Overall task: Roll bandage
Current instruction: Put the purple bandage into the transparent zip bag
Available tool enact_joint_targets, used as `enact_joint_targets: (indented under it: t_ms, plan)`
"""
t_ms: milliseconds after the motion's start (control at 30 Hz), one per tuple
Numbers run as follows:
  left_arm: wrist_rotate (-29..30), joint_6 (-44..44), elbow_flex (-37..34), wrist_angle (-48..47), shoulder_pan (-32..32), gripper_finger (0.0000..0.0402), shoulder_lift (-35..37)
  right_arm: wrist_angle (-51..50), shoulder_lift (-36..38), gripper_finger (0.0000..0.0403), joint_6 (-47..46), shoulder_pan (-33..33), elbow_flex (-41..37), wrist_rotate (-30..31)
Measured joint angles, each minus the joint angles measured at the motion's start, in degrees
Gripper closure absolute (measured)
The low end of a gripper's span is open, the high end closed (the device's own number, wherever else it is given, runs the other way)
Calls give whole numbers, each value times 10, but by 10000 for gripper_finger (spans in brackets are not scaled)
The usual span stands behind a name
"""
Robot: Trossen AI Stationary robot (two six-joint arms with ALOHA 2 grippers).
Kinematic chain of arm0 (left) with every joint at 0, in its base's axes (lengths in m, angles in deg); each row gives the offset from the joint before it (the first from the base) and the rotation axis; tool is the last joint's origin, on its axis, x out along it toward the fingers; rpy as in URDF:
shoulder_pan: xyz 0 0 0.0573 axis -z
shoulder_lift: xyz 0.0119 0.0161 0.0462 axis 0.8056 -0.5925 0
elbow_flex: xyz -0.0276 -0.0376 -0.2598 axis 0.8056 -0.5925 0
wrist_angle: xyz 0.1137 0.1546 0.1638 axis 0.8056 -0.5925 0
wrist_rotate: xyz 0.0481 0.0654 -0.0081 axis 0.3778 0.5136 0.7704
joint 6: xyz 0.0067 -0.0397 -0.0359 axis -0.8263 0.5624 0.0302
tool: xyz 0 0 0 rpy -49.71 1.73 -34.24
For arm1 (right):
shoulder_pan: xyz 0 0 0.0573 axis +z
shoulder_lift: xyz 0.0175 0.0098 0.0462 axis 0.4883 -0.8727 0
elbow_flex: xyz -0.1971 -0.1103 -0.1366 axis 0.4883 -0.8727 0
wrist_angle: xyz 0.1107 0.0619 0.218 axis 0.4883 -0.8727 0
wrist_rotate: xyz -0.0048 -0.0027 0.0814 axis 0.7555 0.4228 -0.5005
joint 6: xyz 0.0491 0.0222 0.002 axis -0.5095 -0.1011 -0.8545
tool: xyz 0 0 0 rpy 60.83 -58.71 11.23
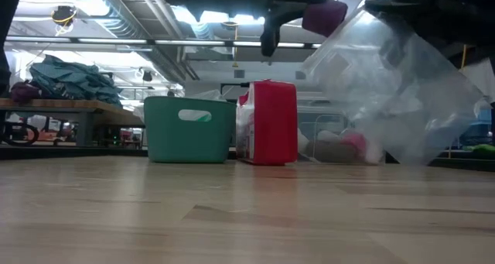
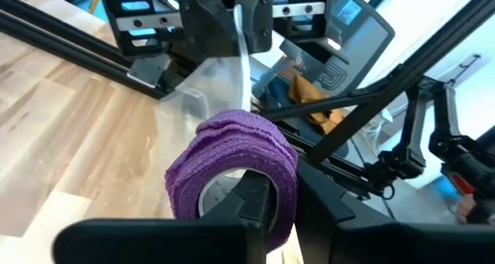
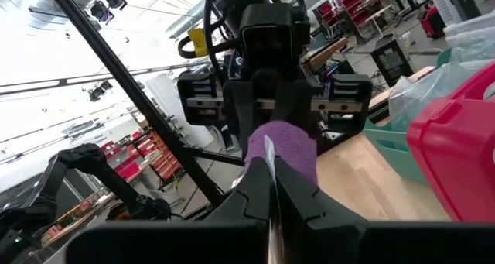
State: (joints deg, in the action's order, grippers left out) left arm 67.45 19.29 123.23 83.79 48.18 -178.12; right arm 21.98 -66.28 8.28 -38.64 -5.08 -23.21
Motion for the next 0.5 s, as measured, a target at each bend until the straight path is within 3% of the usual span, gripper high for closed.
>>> enact_joint_targets:
  t_ms: [500]
  plan:
    - [-23,-7,0,-2,18,372,4,0,0,398,2,0,0,9]
